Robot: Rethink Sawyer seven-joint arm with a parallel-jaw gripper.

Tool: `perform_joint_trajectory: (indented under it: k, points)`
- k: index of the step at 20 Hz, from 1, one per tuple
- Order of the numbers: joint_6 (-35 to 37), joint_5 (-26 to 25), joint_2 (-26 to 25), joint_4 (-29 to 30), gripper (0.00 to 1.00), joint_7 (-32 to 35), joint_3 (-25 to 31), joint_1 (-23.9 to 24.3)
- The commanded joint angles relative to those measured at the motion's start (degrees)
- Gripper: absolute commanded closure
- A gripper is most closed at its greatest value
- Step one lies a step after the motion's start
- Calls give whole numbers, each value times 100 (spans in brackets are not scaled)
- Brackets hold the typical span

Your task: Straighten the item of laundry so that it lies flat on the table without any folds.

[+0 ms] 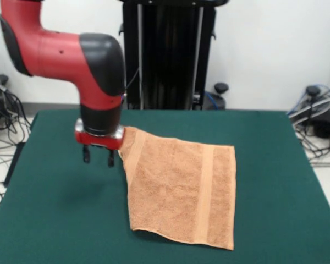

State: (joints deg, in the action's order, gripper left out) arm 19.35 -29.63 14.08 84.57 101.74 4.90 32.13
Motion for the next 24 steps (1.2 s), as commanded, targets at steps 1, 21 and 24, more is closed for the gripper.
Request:
perform_joint_trajectory:
  k: [1,21,24]
  points:
    - [-638,672,-660,-493,0,1927,-502,-542]
    - [-1276,2141,-1456,-964,0,1496,-940,-1092]
    - [-1209,2368,-1390,-887,0,1541,-1006,-1247]
